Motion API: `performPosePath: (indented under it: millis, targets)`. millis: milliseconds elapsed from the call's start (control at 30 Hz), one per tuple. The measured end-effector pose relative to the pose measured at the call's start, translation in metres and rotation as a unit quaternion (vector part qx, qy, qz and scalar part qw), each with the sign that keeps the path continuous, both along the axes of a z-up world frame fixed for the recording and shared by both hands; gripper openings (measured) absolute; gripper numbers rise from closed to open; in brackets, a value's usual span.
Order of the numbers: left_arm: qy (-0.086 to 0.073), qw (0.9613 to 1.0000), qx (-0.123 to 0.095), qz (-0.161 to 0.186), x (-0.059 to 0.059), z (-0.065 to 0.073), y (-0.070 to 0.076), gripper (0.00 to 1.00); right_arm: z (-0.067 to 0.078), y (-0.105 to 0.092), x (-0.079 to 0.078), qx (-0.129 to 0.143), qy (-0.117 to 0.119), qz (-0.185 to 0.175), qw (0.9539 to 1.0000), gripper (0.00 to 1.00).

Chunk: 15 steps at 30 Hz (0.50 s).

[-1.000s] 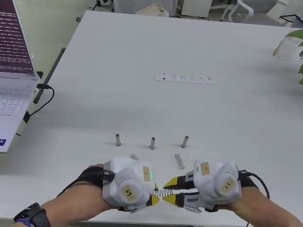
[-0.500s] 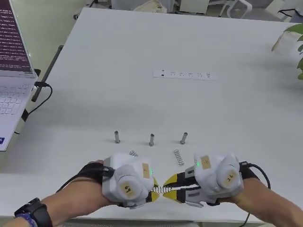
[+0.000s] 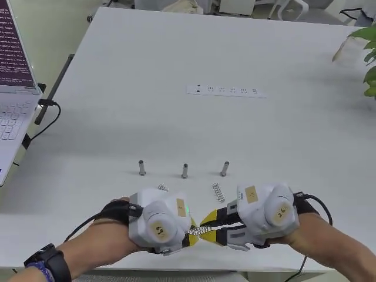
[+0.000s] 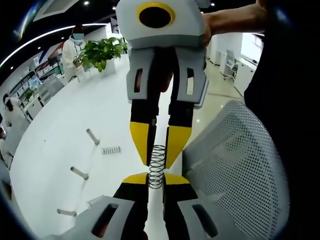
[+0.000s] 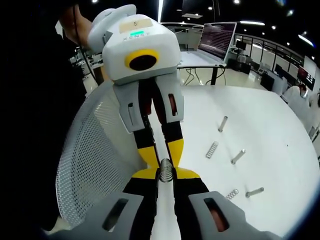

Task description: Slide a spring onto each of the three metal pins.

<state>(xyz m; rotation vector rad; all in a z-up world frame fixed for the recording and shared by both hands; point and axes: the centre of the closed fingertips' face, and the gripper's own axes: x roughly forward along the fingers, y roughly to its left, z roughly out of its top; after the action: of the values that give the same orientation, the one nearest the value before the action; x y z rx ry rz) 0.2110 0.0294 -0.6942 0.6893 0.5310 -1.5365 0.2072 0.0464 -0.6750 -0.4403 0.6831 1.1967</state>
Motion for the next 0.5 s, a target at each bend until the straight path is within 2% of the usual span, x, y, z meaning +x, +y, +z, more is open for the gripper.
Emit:
performPosePath:
  millis: [133,200,500]
  targets:
    - [0.003,0.9999,-0.014,0.002,0.0009,0.0049,-0.0039,0.02,0.0051,-0.0005,0.0024,-0.009,-0.005,0.010,0.9999,0.08]
    - [0.005,0.9998,-0.020,0.004,0.0018,0.0069,-0.0055,0.02,0.0072,-0.0015,0.0028,-0.022,-0.008,0.023,0.9995,0.08]
    - [0.012,0.9996,-0.027,0.006,0.0003,0.0083,-0.0060,0.02,0.0039,-0.0027,0.0008,-0.050,-0.009,0.053,0.9973,0.09]
